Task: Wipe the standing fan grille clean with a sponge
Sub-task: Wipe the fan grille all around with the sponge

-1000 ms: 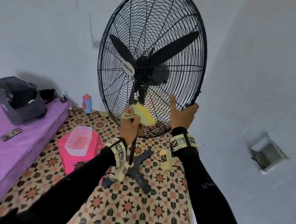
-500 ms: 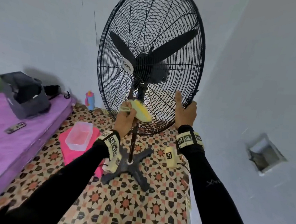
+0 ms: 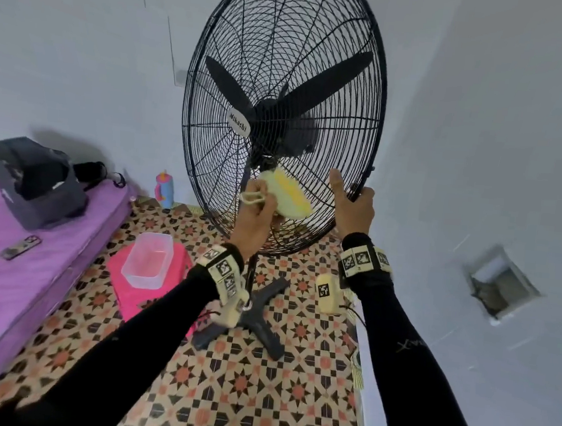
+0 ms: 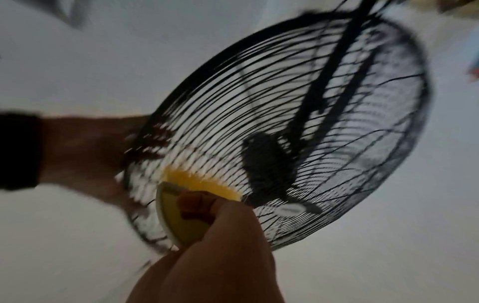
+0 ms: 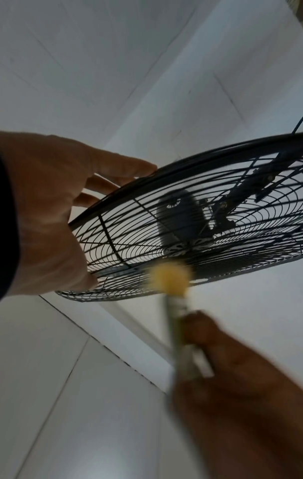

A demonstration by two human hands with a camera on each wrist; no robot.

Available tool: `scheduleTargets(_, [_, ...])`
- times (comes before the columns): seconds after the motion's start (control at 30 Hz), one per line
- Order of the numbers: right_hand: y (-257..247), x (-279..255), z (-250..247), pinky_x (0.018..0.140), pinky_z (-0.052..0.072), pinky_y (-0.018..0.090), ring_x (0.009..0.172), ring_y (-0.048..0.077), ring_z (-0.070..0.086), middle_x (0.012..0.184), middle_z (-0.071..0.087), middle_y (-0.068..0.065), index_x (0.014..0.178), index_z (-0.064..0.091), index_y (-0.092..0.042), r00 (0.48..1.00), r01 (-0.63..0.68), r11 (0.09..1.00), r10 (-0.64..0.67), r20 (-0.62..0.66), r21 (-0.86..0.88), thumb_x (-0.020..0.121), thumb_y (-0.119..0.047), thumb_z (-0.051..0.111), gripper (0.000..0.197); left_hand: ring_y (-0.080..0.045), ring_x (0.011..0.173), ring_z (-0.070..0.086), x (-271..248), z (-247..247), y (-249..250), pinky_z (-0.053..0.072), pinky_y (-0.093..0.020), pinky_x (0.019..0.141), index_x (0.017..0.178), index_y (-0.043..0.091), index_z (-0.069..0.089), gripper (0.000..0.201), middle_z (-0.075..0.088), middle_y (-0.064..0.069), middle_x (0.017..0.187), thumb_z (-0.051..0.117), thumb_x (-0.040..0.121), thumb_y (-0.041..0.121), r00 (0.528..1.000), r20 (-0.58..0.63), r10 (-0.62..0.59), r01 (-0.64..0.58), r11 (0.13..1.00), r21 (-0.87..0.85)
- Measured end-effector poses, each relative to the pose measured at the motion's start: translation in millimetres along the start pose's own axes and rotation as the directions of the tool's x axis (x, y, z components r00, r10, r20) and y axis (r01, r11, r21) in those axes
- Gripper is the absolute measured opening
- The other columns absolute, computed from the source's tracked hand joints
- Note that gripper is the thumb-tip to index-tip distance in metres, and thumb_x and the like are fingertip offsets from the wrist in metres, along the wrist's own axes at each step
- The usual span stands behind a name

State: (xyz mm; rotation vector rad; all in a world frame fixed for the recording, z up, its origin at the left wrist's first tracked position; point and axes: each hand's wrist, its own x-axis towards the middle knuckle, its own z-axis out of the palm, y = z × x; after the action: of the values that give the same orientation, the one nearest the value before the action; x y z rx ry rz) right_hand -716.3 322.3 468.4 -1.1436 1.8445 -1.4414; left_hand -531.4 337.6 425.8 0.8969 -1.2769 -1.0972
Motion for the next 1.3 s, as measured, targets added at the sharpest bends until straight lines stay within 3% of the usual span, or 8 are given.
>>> scheduleTargets(0.23, [-6,-9,-2,0.108,0.045,0.05,0.124,0.029,0.055,0.138,0.054,0.008,0.14,0.043,-0.014,0.998,-0.065,0.998,0.065,0.008,-0.011,0.049,-0.104,0.051,0.128,-0.01,0.057,0.055,-30,-22,-42,0.048,-0.025,0.047,0.119,0.011,0.044,0.012,0.061,-0.012,0.094,0.045,0.108,0.006,0.999,-0.02,-0.038,0.041,0.98,0.194])
scheduleTargets(0.47, [-22,-18,10,0.098,0.054,0.044,0.108,0.024,0.059,0.122,0.057,0.002,0.122,0.045,-0.019,0.996,-0.055,0.995,0.06,0.064,-0.079,0.056,-0.096,0.061,0.102,-0.008,0.061,0.048,-24,-7,12,0.044,-0.019,0.055,0.098,-0.008,0.047,0.01,0.05,-0.016,0.082,0.055,0.1,-0.003,0.985,0.073,0.157,-0.167,0.973,0.16])
scheduleTargets(0.57, [-24,-23,11,0.1,0.049,0.039,0.109,0.022,0.055,0.12,0.052,0.0,0.121,0.042,-0.018,0.996,-0.049,0.993,0.057,0.063,-0.112,0.064,-0.091,0.062,0.094,-0.011,0.058,0.048,-42,-15,-17,0.047,-0.025,0.049,0.092,0.004,0.046,0.014,0.05,-0.011,0.079,0.058,0.098,0.001,0.995,0.045,0.092,-0.101,0.961,0.257])
scheduleTargets(0.67, [-24,-24,10,0.099,0.053,0.044,0.111,0.024,0.057,0.124,0.053,0.002,0.122,0.043,-0.019,0.994,-0.07,0.992,0.078,0.082,-0.107,0.052,-0.1,0.059,0.108,-0.031,0.063,0.057,-66,-42,-42,0.055,-0.055,0.057,0.086,0.038,0.046,0.015,0.055,-0.01,0.081,0.059,0.09,0.031,1.0,-0.019,0.019,-0.011,0.932,0.363])
scheduleTargets(0.87, [-25,-20,8,0.09,0.058,0.047,0.112,0.029,0.062,0.124,0.058,0.007,0.128,0.044,-0.011,0.984,-0.036,0.989,0.06,0.166,-0.14,0.04,-0.104,0.059,0.13,-0.005,0.057,0.043,-62,8,6,0.035,-0.015,0.053,0.092,0.013,0.042,0.02,0.045,0.004,0.072,0.054,0.104,0.003,0.955,-0.007,0.298,-0.278,0.897,0.345])
scheduleTargets(1.0, [-28,-12,-4,0.099,0.055,0.045,0.124,0.029,0.057,0.143,0.051,0.011,0.147,0.035,-0.008,0.961,-0.058,0.982,0.103,0.258,-0.177,0.037,-0.105,0.057,0.148,-0.014,0.056,0.045,-76,30,-27,0.037,-0.02,0.051,0.093,0.012,0.04,0.02,0.05,-0.014,0.073,0.051,0.105,0.001,0.968,-0.005,0.251,-0.229,0.891,0.392])
scheduleTargets(1.13, [-29,-10,-16,0.092,0.059,0.045,0.112,0.026,0.062,0.138,0.053,0.011,0.143,0.035,-0.009,0.944,-0.047,0.977,0.112,0.309,-0.209,0.044,-0.101,0.059,0.138,-0.002,0.055,0.049,-104,27,-67,0.042,-0.028,0.051,0.095,0.007,0.042,0.014,0.051,-0.002,0.075,0.048,0.108,0.003,0.984,-0.172,0.033,0.028,0.94,0.34])
scheduleTargets(1.3, [-29,-12,-11,0.106,0.048,0.044,0.127,0.031,0.054,0.147,0.049,0.013,0.153,0.023,-0.004,0.943,0.01,0.971,0.071,0.326,-0.24,0.056,-0.098,0.058,0.14,-0.001,0.065,0.064,-92,67,-24,0.046,-0.017,0.053,0.096,0.012,0.043,0.016,0.058,0.009,0.078,0.053,0.108,0.011,0.968,-0.088,0.236,-0.186,0.906,0.38])
